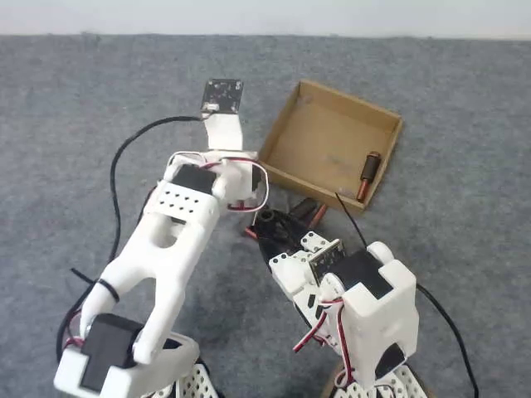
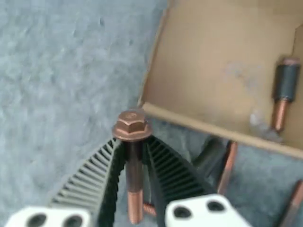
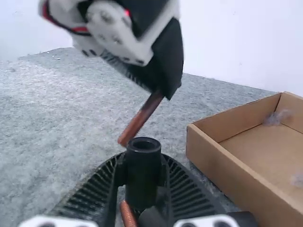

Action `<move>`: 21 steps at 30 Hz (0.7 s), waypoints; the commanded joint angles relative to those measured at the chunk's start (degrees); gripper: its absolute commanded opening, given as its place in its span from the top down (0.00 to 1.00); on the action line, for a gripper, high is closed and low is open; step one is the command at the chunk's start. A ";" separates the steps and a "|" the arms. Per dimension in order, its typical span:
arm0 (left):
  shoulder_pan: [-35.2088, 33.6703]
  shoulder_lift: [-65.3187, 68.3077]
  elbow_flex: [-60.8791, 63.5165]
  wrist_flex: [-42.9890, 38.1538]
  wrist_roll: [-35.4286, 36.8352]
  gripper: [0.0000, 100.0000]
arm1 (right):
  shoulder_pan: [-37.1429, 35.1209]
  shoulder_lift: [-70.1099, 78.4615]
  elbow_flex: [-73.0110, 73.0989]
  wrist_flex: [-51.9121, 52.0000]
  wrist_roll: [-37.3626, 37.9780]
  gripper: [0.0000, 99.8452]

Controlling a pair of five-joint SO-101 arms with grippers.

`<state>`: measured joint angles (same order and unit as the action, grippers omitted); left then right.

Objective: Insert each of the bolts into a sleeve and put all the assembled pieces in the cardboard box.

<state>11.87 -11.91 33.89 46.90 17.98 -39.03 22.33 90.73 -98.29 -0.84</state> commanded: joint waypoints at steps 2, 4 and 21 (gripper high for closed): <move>0.00 -1.32 -1.71 -7.65 -0.35 0.99 | -0.31 -2.77 1.49 0.13 0.79 0.99; 0.00 -1.32 -0.40 -10.37 -0.35 0.99 | -0.31 -2.77 1.49 0.13 0.79 0.99; 0.09 -19.60 16.13 -22.68 -0.26 0.99 | -0.40 -2.77 1.49 2.24 0.79 0.99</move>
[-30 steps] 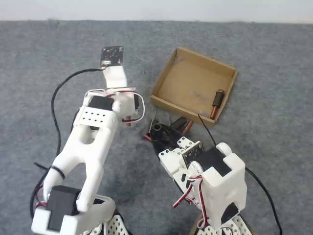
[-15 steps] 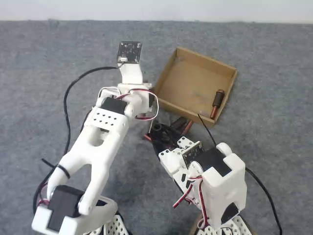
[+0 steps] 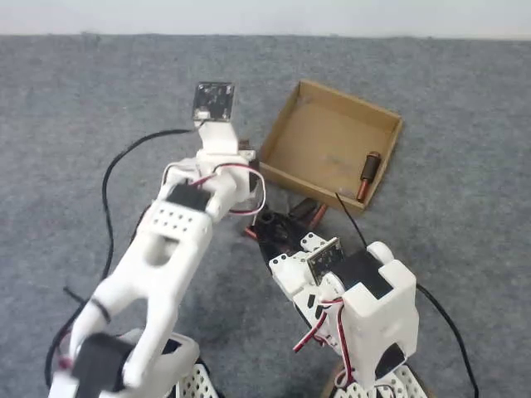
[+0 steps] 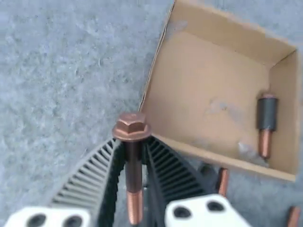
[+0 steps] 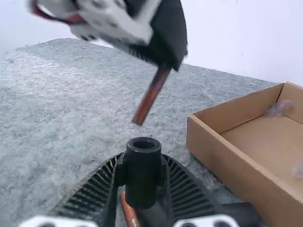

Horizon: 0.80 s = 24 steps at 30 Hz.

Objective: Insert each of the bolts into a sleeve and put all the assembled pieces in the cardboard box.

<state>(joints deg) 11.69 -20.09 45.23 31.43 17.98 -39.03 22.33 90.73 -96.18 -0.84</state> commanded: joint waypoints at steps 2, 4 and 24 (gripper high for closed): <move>0.26 -15.03 10.24 -13.54 -0.26 0.99 | -0.40 -2.77 1.49 0.13 0.79 0.99; 0.62 -18.02 16.31 -21.54 -0.26 0.99 | -0.40 -2.77 1.49 0.13 0.79 0.99; 9.14 -42.37 36.09 -26.99 -0.26 0.99 | -0.40 -2.77 1.49 0.04 0.88 0.99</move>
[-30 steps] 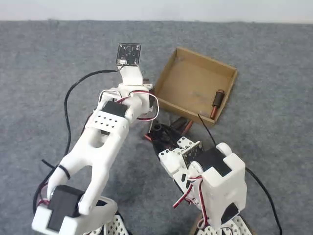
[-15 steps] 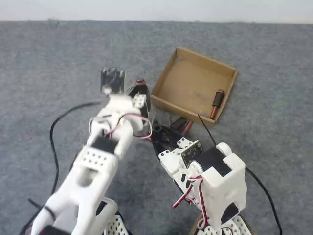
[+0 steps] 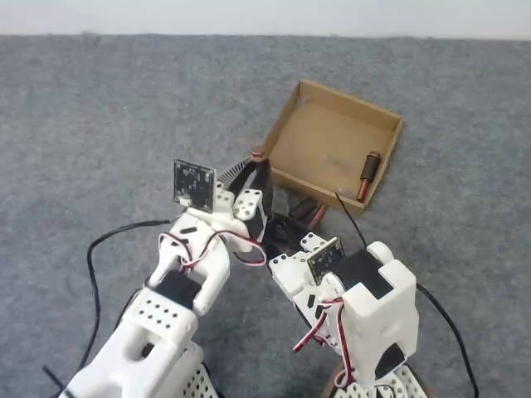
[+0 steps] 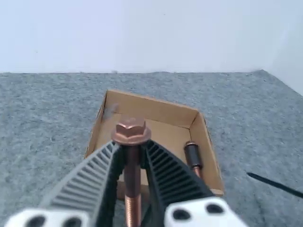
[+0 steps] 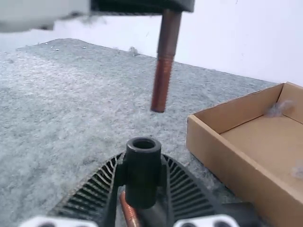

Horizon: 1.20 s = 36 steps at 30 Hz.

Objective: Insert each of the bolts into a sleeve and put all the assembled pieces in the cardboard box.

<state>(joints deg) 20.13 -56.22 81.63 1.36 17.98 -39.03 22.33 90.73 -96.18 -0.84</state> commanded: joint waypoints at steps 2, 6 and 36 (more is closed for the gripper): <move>0.70 -8.26 1.19 3.78 -0.26 0.99 | -0.40 -2.77 1.58 -0.04 0.88 0.99; 0.79 -11.78 4.26 3.78 -0.26 0.99 | -0.40 -2.77 1.58 -0.04 0.88 0.99; 4.40 -13.10 11.21 3.69 -0.44 0.99 | 0.13 -3.30 1.76 -0.40 0.88 0.99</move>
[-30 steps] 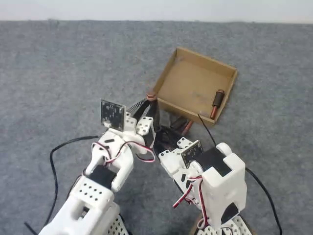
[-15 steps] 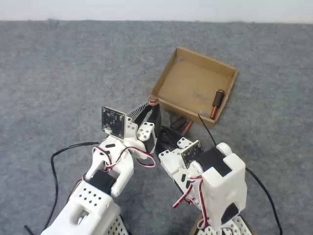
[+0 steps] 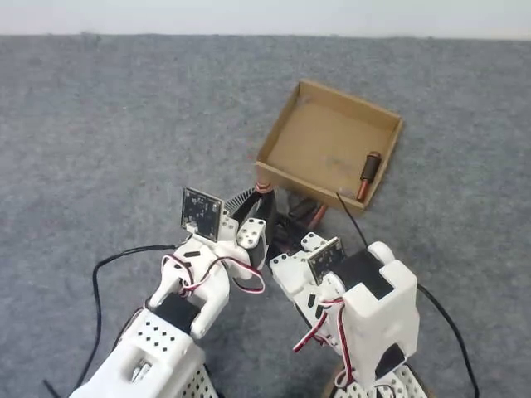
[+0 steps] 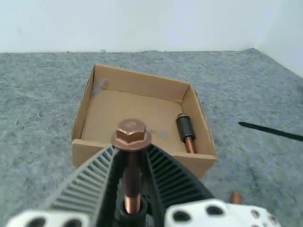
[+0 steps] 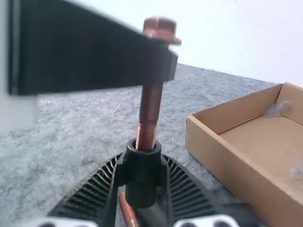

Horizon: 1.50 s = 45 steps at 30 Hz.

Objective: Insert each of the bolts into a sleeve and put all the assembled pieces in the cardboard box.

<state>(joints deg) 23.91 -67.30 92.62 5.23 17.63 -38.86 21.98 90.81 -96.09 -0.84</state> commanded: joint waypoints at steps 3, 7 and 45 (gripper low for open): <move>0.62 -2.37 1.54 -0.18 -0.09 0.99 | 1.10 -2.95 1.67 -1.63 0.88 0.99; 0.62 -2.46 2.86 -0.18 -0.09 0.99 | 1.71 -2.95 1.67 -2.33 0.88 0.99; 0.26 -2.46 3.82 8.35 0.97 0.90 | 1.71 -2.95 1.76 -2.33 0.88 0.99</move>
<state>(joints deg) 24.53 -69.23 96.84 12.53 18.07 -38.42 21.98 90.81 -96.79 -0.75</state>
